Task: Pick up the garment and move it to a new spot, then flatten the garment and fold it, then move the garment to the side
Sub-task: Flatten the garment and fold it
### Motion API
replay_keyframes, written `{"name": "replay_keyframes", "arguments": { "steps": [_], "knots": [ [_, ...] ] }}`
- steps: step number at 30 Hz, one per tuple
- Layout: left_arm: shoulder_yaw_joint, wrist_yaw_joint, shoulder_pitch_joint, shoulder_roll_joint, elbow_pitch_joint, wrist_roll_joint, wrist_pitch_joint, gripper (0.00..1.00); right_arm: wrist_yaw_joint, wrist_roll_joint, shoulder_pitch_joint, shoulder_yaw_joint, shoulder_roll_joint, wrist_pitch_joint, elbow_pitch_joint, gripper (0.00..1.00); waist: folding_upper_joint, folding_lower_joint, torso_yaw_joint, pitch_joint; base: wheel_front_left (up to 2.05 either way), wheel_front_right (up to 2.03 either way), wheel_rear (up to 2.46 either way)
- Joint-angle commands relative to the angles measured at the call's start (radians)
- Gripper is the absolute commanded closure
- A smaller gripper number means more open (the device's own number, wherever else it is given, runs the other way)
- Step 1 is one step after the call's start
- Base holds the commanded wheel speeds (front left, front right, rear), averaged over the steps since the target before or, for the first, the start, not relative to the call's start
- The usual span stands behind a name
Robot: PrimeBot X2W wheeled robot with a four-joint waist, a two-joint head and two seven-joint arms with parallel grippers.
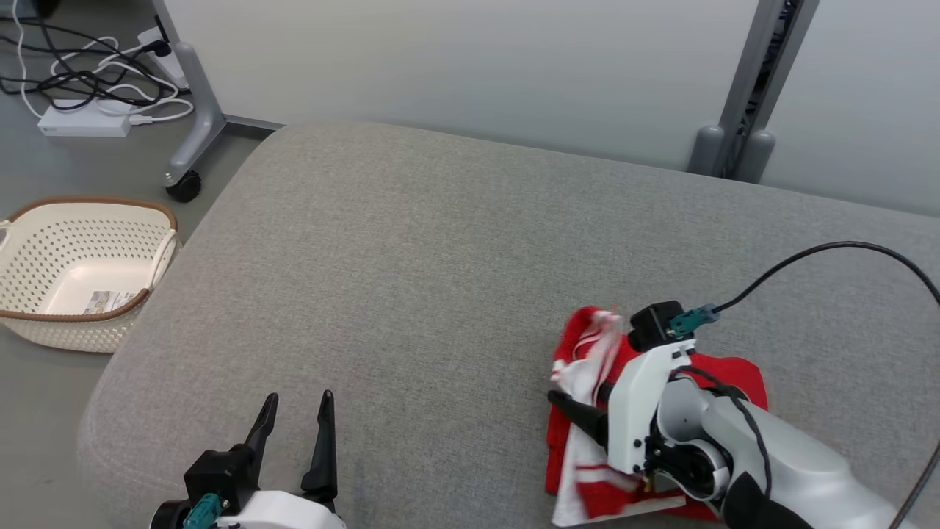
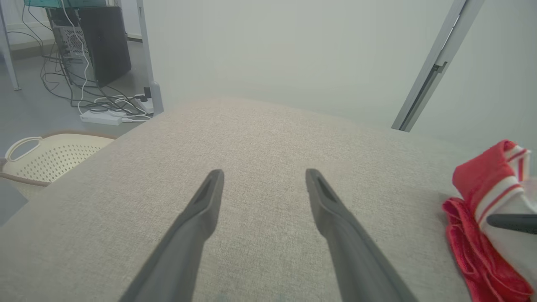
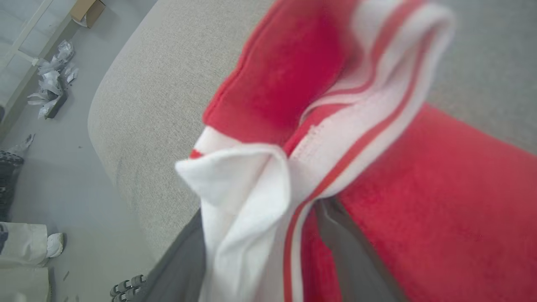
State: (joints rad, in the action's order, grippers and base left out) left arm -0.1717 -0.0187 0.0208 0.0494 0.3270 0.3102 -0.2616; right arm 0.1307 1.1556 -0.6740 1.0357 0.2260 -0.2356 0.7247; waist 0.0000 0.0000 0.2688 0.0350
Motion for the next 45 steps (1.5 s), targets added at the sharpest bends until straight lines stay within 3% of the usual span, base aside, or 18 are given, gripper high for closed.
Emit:
{"name": "replay_keyframes", "arguments": {
  "steps": [1, 16, 23, 31, 34, 38, 42, 45],
  "knots": [
    [0.002, -0.003, 0.003, 0.004, 0.001, 0.005, -0.005, 0.00, 0.000, -0.009, -0.015, 0.001, -0.004, 0.010, -0.003, 0.00, 0.0000, 0.0000, 0.006, -0.001, 0.00, 0.00, 0.00],
    [0.002, -0.001, -0.007, 0.004, 0.010, -0.002, -0.005, 0.00, 0.000, -0.021, -0.049, -0.004, -0.071, 0.063, 0.006, 0.00, 0.0000, 0.0000, 0.020, -0.026, 0.00, 0.00, 0.00],
    [0.042, 0.008, -0.020, 0.004, -0.023, -0.030, -0.005, 0.00, 0.000, -0.081, -0.064, -0.033, -0.005, 0.223, -0.023, 0.00, 0.0000, 0.0000, -0.030, -0.055, 0.00, 0.00, 0.00],
    [0.089, 0.016, -0.018, 0.004, -0.098, -0.034, -0.005, 0.00, 0.000, -0.228, -0.014, -0.116, 0.127, 0.465, -0.053, 0.00, 0.0000, 0.0000, -0.115, -0.070, 0.00, 0.00, 0.00],
    [0.102, 0.016, -0.020, 0.004, -0.120, -0.034, -0.004, 0.00, 0.000, -0.320, 0.035, -0.197, 0.155, 0.497, -0.057, 0.00, 0.0000, 0.0000, -0.147, -0.069, 0.00, 0.00, 0.00],
    [0.118, 0.011, -0.024, 0.004, -0.142, -0.030, -0.005, 0.00, 0.000, -0.479, 0.153, -0.416, 0.162, 0.500, -0.146, 0.00, 0.0000, 0.0000, -0.183, -0.064, 0.00, 0.00, 0.00],
    [0.123, 0.010, -0.031, 0.004, -0.159, -0.032, -0.005, 0.00, 0.000, -0.623, 0.341, -0.651, 0.105, 0.500, -0.263, 0.00, 0.0000, 0.0000, -0.204, -0.061, 0.00, 0.00, 0.00],
    [0.129, 0.007, -0.038, 0.004, -0.171, -0.030, -0.005, 0.00, 0.000, -0.706, 0.471, -0.770, 0.053, 0.500, -0.331, 0.00, 0.0000, 0.0000, -0.213, -0.060, 0.00, 0.00, 0.00]
  ]
}}
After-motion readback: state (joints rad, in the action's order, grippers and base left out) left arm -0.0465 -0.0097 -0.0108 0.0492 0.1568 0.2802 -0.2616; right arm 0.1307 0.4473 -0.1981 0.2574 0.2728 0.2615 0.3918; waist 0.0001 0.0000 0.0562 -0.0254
